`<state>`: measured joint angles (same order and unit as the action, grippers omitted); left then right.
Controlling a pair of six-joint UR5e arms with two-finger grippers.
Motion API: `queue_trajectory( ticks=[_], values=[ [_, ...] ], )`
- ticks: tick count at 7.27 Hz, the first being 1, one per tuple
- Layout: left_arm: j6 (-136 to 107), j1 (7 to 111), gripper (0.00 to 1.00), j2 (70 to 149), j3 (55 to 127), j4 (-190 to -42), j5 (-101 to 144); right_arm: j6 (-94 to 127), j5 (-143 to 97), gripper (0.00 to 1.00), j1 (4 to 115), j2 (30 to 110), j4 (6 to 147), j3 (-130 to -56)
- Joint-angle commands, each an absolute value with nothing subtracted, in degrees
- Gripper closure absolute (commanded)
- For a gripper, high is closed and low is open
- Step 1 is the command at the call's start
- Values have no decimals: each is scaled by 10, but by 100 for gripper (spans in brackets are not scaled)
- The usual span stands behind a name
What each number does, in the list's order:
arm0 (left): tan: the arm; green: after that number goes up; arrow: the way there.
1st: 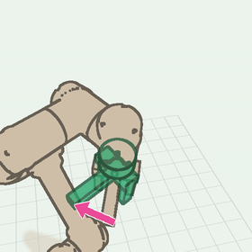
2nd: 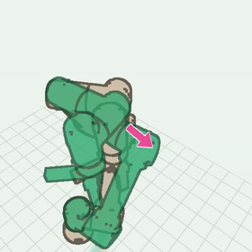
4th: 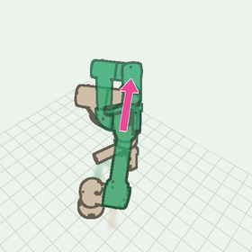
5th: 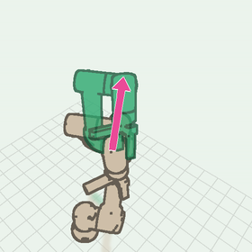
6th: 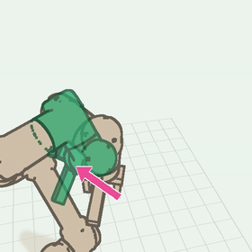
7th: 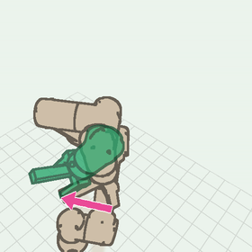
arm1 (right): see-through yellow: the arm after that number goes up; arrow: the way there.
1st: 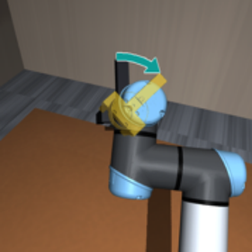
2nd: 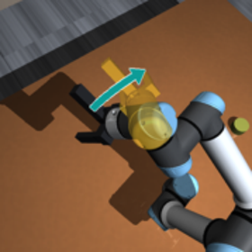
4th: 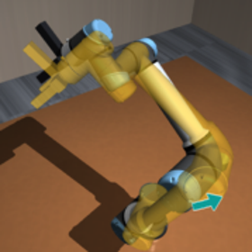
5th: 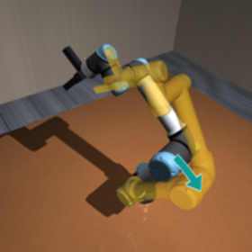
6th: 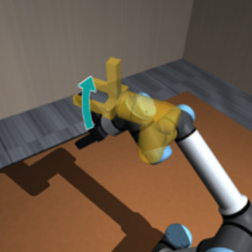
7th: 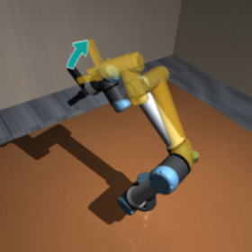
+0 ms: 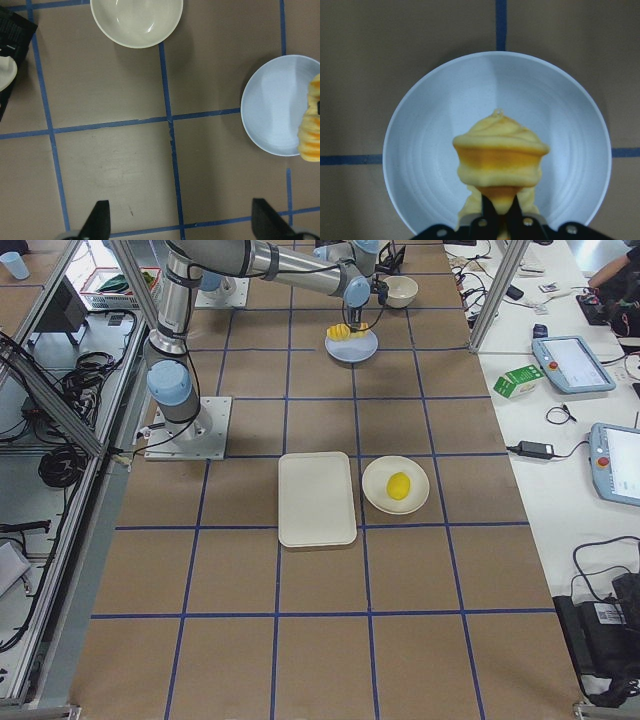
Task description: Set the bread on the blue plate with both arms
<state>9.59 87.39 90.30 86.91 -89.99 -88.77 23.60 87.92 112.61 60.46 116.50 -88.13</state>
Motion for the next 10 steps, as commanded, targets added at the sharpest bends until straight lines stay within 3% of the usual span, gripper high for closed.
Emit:
queue_trajectory(
  ticks=[1, 2, 3, 5, 8, 10],
  values=[
    [93, 888, 0, 885, 881, -899, -911, 238, 879, 85, 1131, 599, 1171, -897],
    [93, 888, 0, 884, 884, -898, -915, 242, 879, 76, 1131, 599, 1171, -898],
    [90, 888, 0, 889, 883, -885, -914, 242, 880, 36, 1131, 602, 1171, -898],
    [86, 888, 0, 885, 888, -880, -907, 241, 879, 0, 1131, 603, 1170, -897],
    [83, 888, 0, 882, 900, -877, -908, 216, 890, 0, 1129, 610, 1163, -890],
    [77, 888, 0, 882, 900, -877, -908, 123, 891, 0, 1092, 661, 1140, -890]
  ],
)
